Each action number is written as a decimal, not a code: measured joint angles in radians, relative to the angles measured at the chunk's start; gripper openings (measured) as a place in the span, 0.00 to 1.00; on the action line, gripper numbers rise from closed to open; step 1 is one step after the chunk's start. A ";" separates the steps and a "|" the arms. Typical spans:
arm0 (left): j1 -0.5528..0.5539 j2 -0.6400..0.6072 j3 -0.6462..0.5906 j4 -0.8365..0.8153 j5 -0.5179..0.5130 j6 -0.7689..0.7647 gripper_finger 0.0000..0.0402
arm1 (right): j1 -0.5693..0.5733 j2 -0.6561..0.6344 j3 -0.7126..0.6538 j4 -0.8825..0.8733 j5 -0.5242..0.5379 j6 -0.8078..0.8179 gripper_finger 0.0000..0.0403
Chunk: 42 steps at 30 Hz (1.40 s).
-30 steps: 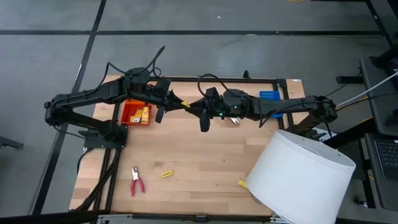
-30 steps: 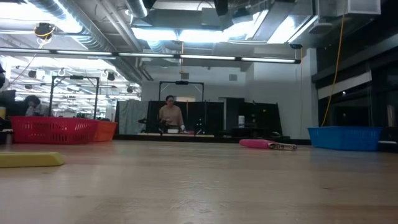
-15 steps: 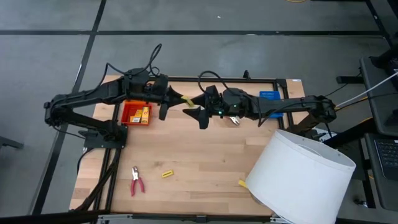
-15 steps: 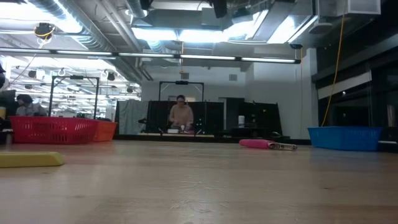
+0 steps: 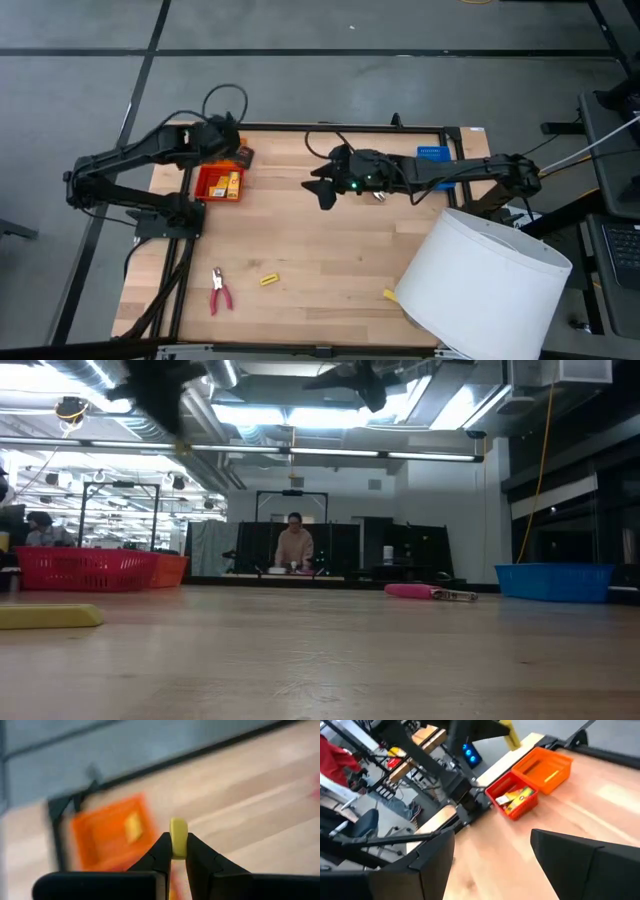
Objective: Pick & Place School Supplies
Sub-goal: Put the top yellow eraser into the orange bin
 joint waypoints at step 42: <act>0.648 0.174 -0.428 0.478 0.381 0.148 0.27 | 0.043 -0.001 0.000 0.016 0.088 -0.022 0.66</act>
